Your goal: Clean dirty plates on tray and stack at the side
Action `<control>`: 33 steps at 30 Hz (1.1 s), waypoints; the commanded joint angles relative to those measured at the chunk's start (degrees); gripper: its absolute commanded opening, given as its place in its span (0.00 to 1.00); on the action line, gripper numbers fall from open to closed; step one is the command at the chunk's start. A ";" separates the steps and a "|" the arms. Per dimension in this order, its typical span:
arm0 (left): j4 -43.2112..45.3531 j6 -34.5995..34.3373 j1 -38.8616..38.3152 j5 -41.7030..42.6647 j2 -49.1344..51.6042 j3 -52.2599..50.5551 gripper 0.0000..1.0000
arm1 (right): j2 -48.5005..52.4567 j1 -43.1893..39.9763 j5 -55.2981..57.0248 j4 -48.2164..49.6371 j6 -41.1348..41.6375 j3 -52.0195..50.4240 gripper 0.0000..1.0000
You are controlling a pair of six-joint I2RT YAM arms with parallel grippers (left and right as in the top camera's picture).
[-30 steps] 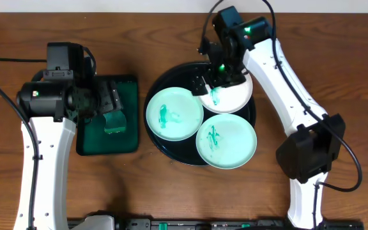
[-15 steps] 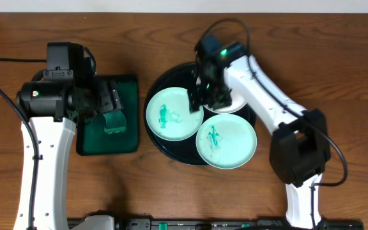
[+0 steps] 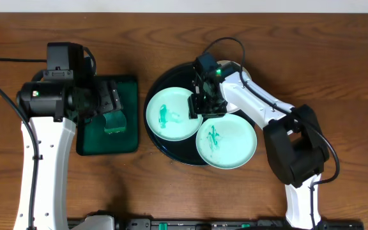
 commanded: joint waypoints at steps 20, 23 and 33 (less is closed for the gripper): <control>0.09 -0.09 0.09 -0.07 -0.20 0.96 0.82 | 0.02 0.20 0.42 8.96 4.63 -7.17 0.01; 0.07 -0.09 0.09 -0.04 -0.20 0.96 0.82 | 0.02 0.20 0.42 8.79 4.44 -7.17 0.01; 3.39 -0.09 0.15 -5.33 2.12 0.85 0.71 | 0.02 0.20 0.39 7.69 2.97 -7.17 0.01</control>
